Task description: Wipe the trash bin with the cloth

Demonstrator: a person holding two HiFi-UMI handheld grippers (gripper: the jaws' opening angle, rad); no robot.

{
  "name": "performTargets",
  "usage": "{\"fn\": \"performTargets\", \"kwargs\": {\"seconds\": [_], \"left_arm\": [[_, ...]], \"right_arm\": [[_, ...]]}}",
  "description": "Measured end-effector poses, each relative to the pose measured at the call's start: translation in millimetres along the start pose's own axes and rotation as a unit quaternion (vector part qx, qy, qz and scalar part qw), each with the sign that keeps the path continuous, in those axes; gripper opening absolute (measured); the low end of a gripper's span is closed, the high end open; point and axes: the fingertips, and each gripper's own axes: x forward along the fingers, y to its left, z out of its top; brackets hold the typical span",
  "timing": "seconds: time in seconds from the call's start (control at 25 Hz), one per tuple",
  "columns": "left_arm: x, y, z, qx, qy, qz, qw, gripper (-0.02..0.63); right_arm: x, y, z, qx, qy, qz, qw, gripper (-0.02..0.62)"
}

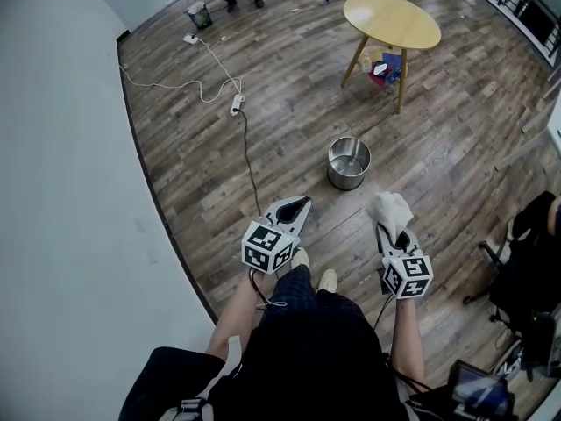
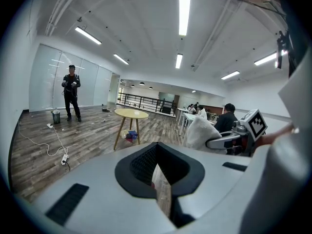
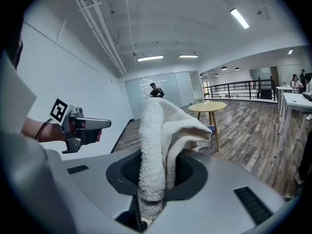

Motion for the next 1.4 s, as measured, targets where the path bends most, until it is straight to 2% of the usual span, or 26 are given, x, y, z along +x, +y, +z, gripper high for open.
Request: {"fn": "performTargets", "kwargs": {"seconds": [0.56,0.72,0.88,1.16,1.4], "left_arm": [[30,81,17,0.012,0.010,-0.043,0.9989,0.000],[46,98,20,0.035,0.011,-0.059,0.9976,0.000],[70,109,11,0.033,0.014,-0.064,0.9973,0.000],[110,117,-24,0.036,0.010,-0.040,0.9985,0.000],[157,120,-66,0.029,-0.010,-0.029,0.9991,0.000]], "right_arm": [[79,19,36,-0.009,-0.018,-0.024,1.000,0.083],[101,20,36,-0.010,-0.017,-0.036,0.999,0.083],[115,7,31,-0.012,-0.011,-0.037,0.999,0.083],[142,-29,0,-0.030,0.003,-0.033,0.999,0.083],[173,-63,-53,-0.026,-0.004,-0.012,1.000,0.083]]}}
